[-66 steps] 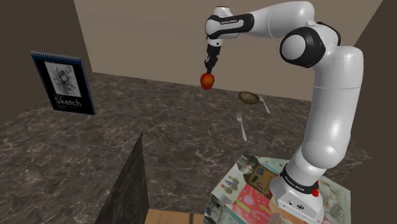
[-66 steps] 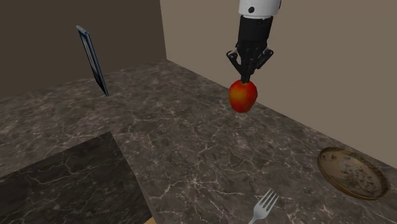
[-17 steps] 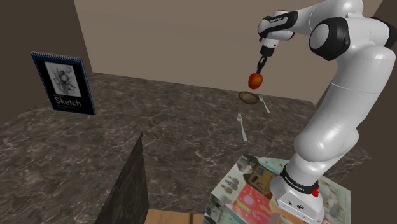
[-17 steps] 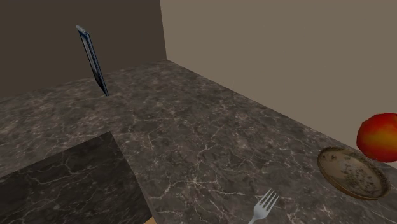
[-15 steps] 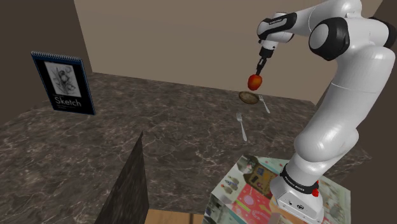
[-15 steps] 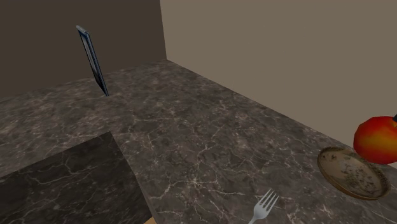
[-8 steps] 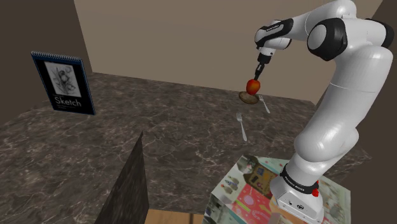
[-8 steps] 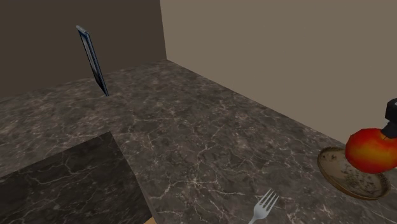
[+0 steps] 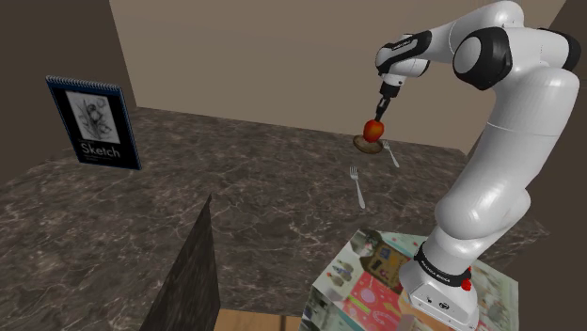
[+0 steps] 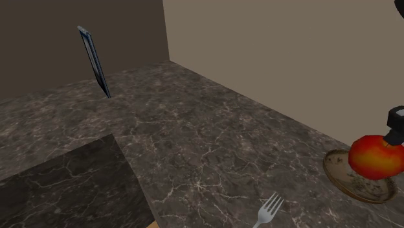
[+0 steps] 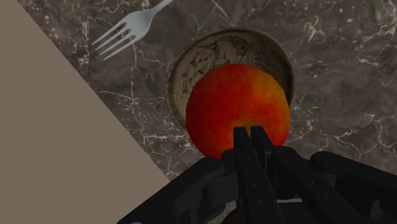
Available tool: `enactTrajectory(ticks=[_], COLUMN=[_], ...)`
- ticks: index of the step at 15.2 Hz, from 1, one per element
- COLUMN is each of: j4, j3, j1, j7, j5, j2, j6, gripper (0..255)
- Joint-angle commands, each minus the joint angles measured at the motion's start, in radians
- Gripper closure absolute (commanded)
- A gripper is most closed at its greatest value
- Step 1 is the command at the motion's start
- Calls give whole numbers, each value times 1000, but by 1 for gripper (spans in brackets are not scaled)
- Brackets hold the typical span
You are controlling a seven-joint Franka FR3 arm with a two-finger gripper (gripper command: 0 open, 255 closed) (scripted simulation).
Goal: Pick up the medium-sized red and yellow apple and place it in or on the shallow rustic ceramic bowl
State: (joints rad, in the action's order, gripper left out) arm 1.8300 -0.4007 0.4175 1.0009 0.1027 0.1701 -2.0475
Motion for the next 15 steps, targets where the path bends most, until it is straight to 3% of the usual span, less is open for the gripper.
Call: enactTrajectory(ticks=[1, 6, 10, 15], j4=[0, 0, -85, -85], j3=[0, 0, -4, -4], j1=[0, 0, -2, -2], j7=[0, 0, -13, -13], j5=[0, 0, -19, -19], j2=[0, 0, -35, -35], j6=[0, 0, 116, 116], gripper=[0, 0, 0, 0])
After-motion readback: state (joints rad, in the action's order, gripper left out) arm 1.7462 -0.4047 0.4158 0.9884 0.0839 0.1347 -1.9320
